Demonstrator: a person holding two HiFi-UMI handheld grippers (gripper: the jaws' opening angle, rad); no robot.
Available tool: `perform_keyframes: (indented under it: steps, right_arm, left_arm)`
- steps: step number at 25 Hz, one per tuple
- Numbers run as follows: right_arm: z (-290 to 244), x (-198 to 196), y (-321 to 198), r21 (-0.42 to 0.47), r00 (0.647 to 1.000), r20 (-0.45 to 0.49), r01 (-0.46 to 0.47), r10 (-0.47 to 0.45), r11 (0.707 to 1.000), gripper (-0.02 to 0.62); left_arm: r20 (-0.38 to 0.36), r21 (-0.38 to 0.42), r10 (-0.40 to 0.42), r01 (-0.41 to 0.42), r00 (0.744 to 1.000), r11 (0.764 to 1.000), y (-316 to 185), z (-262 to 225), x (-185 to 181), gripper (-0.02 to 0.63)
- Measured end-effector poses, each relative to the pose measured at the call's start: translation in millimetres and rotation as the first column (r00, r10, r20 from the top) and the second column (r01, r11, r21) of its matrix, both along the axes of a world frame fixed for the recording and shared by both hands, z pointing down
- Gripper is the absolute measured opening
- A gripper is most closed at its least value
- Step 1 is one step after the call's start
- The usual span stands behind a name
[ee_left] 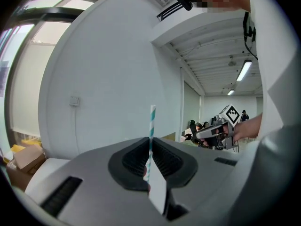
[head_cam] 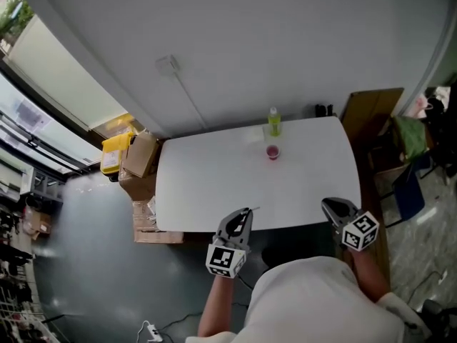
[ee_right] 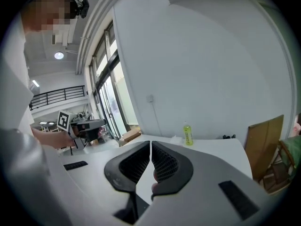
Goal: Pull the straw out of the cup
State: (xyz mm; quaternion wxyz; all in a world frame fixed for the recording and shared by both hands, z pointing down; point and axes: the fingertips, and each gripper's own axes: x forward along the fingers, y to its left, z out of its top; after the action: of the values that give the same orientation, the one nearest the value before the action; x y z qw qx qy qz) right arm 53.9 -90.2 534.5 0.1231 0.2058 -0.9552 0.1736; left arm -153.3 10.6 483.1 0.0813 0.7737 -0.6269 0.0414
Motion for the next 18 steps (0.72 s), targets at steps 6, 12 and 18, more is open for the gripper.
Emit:
perform_keyframes:
  steps: [6, 12, 18]
  right_arm:
    - [-5.0, 3.3, -6.3, 0.011, 0.999, 0.017, 0.046, -0.046, 0.999, 0.039]
    - [-10.9, 2.8, -10.4, 0.031, 0.997, 0.018, 0.071, -0.071, 0.997, 0.04]
    - [-13.2, 2.2, -15.2, 0.033, 0.997, 0.029, 0.07, -0.071, 0.997, 0.04]
  left_arm:
    - [-0.001, -0.001, -0.026, 0.026, 1.0, 1.0, -2.4, -2.1, 12.0, 0.023]
    - [-0.009, -0.003, -0.039, 0.039, 0.999, 0.999, -3.1, -4.9, 19.8, 0.023]
    - [0.0, 0.007, -0.05, 0.05, 0.999, 0.999, -4.2, -5.3, 22.1, 0.023]
